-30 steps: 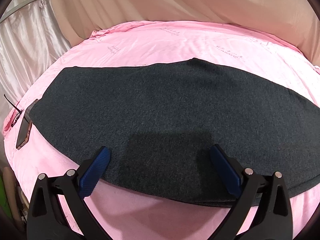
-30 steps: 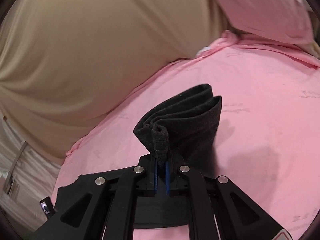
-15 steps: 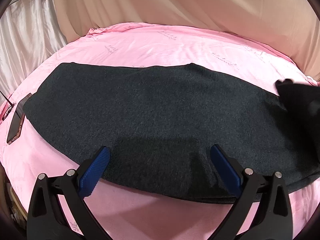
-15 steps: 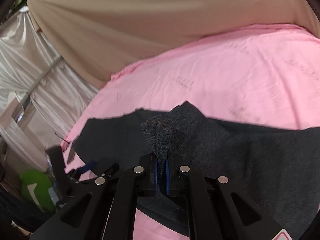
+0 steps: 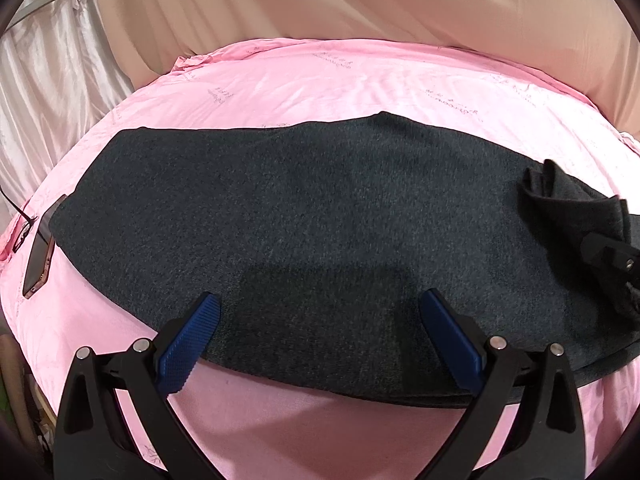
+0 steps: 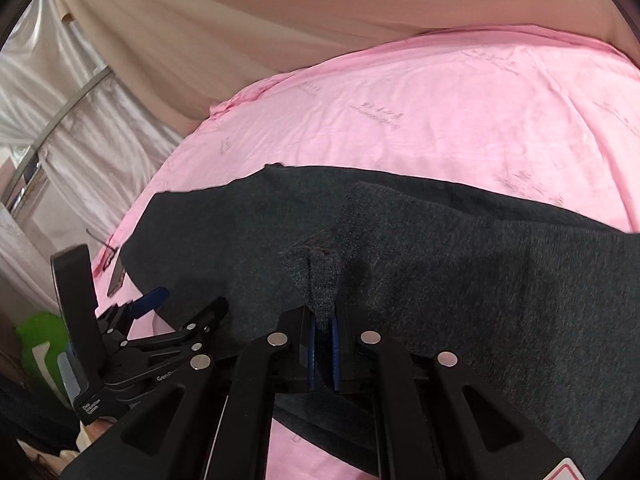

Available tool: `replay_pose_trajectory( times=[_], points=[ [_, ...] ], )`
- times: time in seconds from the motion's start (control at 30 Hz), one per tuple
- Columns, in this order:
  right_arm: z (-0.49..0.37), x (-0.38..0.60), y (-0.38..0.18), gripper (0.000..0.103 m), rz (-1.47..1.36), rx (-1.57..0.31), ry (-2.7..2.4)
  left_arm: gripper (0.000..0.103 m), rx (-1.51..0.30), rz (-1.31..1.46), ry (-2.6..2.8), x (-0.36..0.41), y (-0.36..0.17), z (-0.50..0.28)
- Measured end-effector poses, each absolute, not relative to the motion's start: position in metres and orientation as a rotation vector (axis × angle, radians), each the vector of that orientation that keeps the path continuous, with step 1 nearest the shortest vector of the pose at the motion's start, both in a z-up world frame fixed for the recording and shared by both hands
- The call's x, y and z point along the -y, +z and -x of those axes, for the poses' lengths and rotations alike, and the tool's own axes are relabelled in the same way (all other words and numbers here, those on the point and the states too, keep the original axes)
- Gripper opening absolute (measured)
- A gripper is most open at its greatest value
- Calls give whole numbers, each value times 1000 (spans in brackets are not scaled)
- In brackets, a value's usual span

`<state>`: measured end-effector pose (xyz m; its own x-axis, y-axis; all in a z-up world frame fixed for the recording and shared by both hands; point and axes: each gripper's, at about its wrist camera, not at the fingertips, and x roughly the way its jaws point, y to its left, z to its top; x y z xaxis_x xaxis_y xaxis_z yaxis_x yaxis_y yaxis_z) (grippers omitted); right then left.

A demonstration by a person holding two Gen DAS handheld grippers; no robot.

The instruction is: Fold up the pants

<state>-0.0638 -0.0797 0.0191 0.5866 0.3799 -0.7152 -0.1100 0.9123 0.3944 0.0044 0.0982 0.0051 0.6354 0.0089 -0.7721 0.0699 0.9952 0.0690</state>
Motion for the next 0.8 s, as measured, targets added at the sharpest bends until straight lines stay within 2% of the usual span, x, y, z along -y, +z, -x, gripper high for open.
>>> replay_pose_trajectory(
  times=[0.17,0.27,0.37,0.53,0.73,0.77,0.8],
  points=[
    [64,68,6,13,-243,-942,271,98,-883,-95,-36,-99,5,-4],
    [84,89,27,32,-294,-912,267,98,-884,-91,-42,-101,4,-5],
    [125,153,57,61,-380,-794,151,98,-879,-80,-49,-102,5,-4],
    [185,269,48,65,-576,-781,-90,98,-853,-26,-65,-109,9,-2],
    [181,284,-4,65,-731,-812,27,98,-842,-22,-33,-109,11,0],
    [181,281,-4,65,-714,-772,34,98,-842,-34,-19,-108,11,0],
    [177,278,-6,54,-708,-776,52,98,-841,-49,-2,-106,11,2]
  ],
)
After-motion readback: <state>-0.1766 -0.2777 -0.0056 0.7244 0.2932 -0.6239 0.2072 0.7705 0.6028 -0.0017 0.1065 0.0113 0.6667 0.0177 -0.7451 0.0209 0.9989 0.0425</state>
